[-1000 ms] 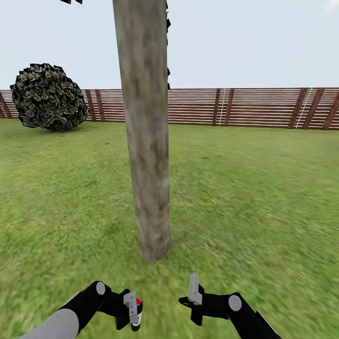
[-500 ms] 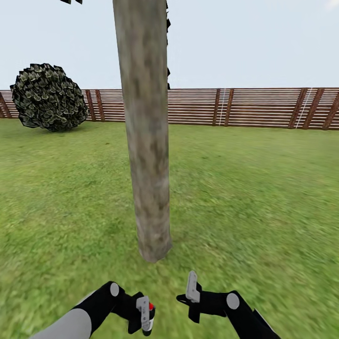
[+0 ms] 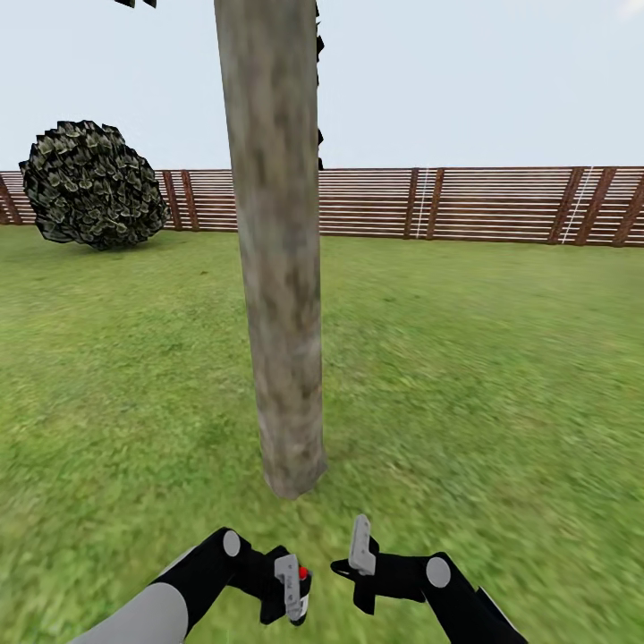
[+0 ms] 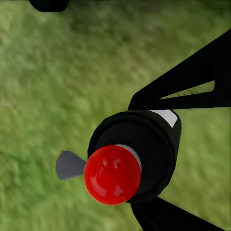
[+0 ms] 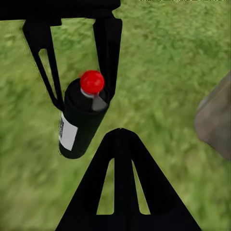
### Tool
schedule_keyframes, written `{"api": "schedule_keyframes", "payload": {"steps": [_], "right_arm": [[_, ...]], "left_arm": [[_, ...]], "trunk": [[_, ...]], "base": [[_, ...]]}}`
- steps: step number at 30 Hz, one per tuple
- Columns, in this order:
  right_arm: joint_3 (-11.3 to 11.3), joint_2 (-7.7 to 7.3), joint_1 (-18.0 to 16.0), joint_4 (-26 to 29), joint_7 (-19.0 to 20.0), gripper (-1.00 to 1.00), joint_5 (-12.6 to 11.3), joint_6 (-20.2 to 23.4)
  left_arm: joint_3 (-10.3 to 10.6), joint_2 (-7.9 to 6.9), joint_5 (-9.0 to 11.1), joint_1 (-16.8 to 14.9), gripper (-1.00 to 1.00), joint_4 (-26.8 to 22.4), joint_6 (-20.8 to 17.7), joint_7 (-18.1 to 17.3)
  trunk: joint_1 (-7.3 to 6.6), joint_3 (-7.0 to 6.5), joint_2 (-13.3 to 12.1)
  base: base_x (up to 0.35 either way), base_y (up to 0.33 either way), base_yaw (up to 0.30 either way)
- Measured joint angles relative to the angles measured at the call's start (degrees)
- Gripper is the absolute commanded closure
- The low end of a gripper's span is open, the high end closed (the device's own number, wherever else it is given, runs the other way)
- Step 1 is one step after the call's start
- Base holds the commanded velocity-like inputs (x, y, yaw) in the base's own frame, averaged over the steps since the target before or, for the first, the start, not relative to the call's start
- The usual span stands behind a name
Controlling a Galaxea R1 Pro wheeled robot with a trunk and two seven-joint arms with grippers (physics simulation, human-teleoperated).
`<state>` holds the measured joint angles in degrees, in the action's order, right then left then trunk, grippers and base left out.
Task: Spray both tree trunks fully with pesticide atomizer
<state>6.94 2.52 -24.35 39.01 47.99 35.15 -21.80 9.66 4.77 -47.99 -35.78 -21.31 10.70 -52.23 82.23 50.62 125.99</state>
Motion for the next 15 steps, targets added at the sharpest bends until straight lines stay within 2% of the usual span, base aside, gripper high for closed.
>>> {"api": "schedule_keyframes", "payload": {"steps": [3, 15], "right_arm": [[0.00, 0.49, 0.00, 0.01, 0.00, 1.00, 0.05, 0.00], [0.00, 0.65, 0.00, 0.08, 0.00, 1.00, 0.09, 0.00]], "left_arm": [[-0.06, 0.05, 0.05, 0.00, 1.00, -1.02, -0.06, 0.02], [-0.07, 0.83, 0.17, 0.10, 1.00, -1.53, 0.25, -0.20]], "trunk": [[0.00, 0.00, 0.00], [0.00, 0.00, 0.00]], "base": [[0.000, 0.000, 0.000], [0.000, 0.000, 0.000]]}}
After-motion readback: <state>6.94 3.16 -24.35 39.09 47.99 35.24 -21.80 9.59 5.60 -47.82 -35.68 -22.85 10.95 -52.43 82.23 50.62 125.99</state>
